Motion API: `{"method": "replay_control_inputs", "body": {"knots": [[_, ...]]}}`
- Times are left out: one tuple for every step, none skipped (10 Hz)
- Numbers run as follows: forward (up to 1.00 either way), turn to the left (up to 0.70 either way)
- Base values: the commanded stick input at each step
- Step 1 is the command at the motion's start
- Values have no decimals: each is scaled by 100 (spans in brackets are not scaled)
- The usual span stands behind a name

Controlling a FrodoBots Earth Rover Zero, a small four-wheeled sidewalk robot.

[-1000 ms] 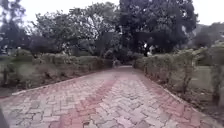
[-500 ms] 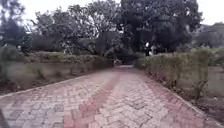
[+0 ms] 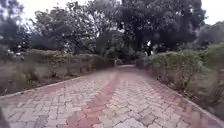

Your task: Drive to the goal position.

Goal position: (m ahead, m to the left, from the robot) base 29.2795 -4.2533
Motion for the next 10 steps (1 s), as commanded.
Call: {"method": "replay_control_inputs", "body": {"knots": [[70, 0], [70, 0], [70, 0], [70, 0], [70, 0], [70, 0], [70, 0], [70, 0], [70, 0], [70, 0]]}}
